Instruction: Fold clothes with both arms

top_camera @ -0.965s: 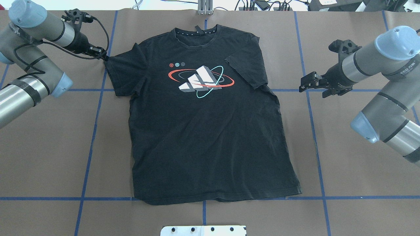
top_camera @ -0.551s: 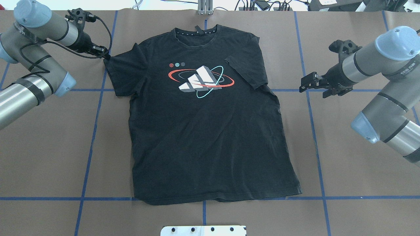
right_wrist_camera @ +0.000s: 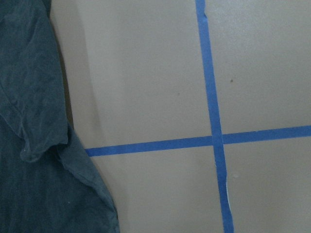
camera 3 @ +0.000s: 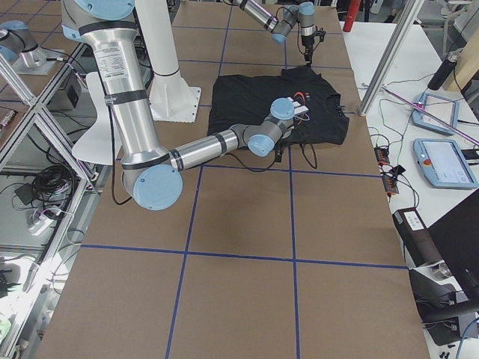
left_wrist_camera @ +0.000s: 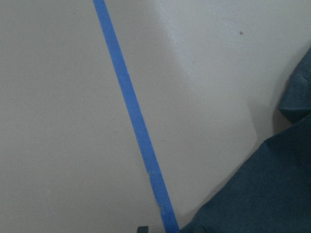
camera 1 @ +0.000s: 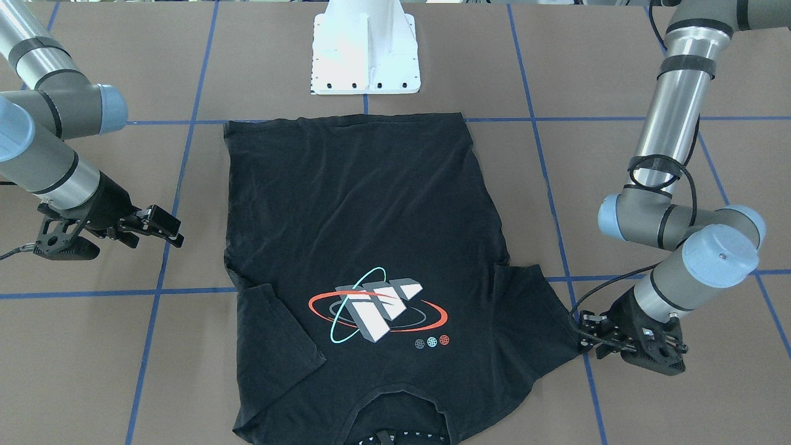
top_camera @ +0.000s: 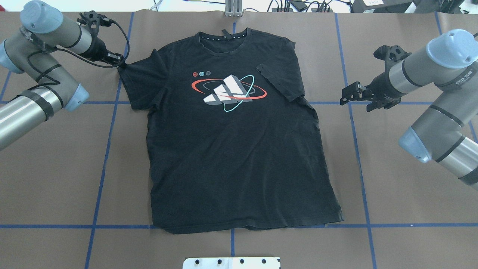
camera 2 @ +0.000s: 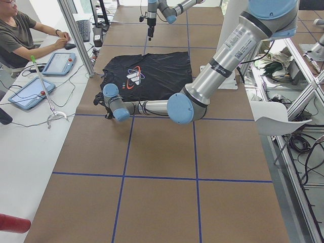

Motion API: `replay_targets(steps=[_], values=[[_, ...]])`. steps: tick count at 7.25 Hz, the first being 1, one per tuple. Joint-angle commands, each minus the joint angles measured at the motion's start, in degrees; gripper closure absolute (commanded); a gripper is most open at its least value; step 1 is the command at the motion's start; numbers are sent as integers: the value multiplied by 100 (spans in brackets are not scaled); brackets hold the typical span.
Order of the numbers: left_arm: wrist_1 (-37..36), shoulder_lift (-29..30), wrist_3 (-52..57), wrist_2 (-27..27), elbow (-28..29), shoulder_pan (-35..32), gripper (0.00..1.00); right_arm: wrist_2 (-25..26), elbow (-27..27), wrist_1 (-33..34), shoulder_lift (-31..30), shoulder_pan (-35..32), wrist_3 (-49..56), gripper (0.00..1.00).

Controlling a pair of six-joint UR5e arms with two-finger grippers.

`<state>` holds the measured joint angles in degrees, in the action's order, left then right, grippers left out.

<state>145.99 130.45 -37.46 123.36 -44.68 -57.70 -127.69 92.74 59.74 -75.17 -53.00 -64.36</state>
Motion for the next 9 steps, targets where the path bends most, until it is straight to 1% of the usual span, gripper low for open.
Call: replay_targets(steps=[1, 2, 3, 4, 5, 6, 7, 8, 9], values=[[0, -2, 2, -5, -5, 4, 91, -1, -10, 29, 29, 9, -7, 0], [-9, -2, -7, 13, -14, 4, 100, -10, 7, 29, 29, 9, -15, 0], [-26, -20, -24, 48, -66, -13, 100, -10, 7, 29, 29, 9, -15, 0], [-61, -37, -33, 100, -293, -74, 100, -10, 7, 29, 38, 9, -33, 0], [-209, -72, -68, 553, -583, -179, 100, -19, 7, 29, 38, 9, -33, 0], [-263, -569, -251, 793, -1256, -241, 100, -19, 7, 29, 38, 9, -24, 0], [-377, -782, -609, 795, -1732, -216, 100, -19, -2, 38, 47, 9, -24, 0], [-482, -767, -1118, 882, -2094, -207, 100, -19, -2, 38, 47, 9, -24, 0], [-823, -732, -1558, 1005, -2515, -172, 100, -19, -2, 38, 55, 18, -24, 0]])
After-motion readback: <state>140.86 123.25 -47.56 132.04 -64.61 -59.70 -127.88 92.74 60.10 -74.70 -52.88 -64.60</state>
